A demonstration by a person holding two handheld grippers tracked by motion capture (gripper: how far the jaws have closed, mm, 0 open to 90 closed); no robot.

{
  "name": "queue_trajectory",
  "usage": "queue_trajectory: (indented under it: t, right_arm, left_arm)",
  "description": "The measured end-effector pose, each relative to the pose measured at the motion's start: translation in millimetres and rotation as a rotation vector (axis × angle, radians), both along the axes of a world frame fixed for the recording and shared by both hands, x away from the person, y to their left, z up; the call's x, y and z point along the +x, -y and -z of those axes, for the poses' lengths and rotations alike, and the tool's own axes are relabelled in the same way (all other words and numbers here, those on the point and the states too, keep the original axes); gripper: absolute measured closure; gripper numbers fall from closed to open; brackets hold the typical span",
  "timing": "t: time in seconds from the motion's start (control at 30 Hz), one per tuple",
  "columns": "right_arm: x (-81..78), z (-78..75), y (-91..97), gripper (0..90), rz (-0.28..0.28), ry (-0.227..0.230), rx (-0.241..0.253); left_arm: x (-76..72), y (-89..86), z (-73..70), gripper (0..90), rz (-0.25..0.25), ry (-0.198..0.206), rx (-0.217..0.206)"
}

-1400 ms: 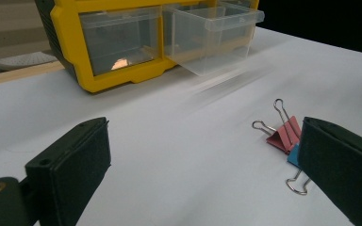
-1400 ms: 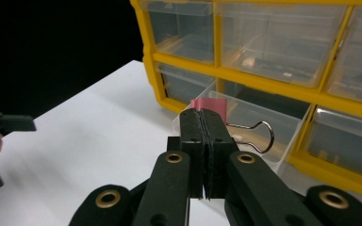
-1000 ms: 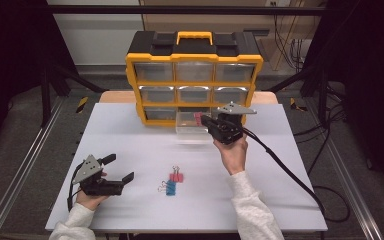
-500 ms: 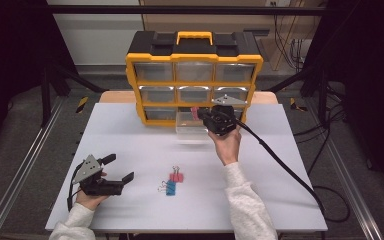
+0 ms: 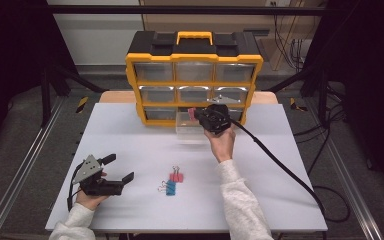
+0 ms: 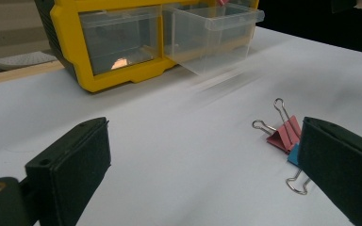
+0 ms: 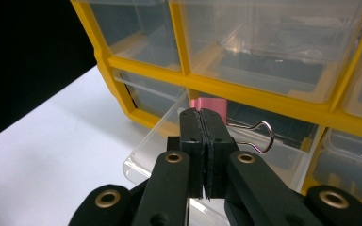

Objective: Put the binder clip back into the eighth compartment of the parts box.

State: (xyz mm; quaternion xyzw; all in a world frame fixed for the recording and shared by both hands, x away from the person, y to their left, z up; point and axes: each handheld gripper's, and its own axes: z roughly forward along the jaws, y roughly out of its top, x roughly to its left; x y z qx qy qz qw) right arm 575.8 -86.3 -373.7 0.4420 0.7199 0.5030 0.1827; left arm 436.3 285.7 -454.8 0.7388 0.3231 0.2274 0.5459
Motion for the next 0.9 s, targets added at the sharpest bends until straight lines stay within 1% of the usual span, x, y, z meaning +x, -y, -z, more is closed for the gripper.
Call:
queue_trajectory:
  t: [0.07,0.13,0.17,0.2,0.3,0.37,0.7,0.77,0.9]
  right_arm:
    - [0.8,1.6,-0.7,89.1,0.000,-0.006,0.000]
    - [3.0,6.7,-2.5,89.1,0.003,-0.020,-0.015]
    - [3.0,6.7,-2.5,89.1,0.003,-0.020,-0.015]
    - [4.4,9.6,-3.6,89.1,0.004,-0.031,-0.019]
    - [5.8,12.8,-4.9,89.1,0.003,-0.037,-0.022]
    - [6.7,15.8,-6.6,89.1,0.006,-0.053,-0.021]
    - [13.3,30.1,-11.0,89.0,0.026,-0.096,-0.053]
    - [14.1,31.6,-11.5,89.0,0.028,-0.103,-0.055]
    - [15.6,33.0,-11.1,88.8,0.039,-0.113,-0.069]
  left_arm:
    - [0.0,0.0,0.1,2.8,0.000,-0.001,0.000]
    - [-0.1,0.0,0.0,2.8,0.001,0.000,0.001]
    - [-0.1,0.0,0.0,2.8,0.001,0.000,0.001]
    - [-0.2,0.0,-0.1,2.8,0.001,0.001,0.000]
    - [-0.3,-0.1,-0.2,2.8,0.001,0.001,0.000]
    - [-0.3,-0.2,-0.4,2.8,0.001,0.001,-0.001]
    - [-0.7,0.1,-1.1,2.8,0.002,0.005,-0.003]
    - [-0.1,0.1,-0.5,2.8,0.002,0.000,-0.002]
    - [-0.4,-0.1,-0.8,2.8,0.002,0.003,-0.003]
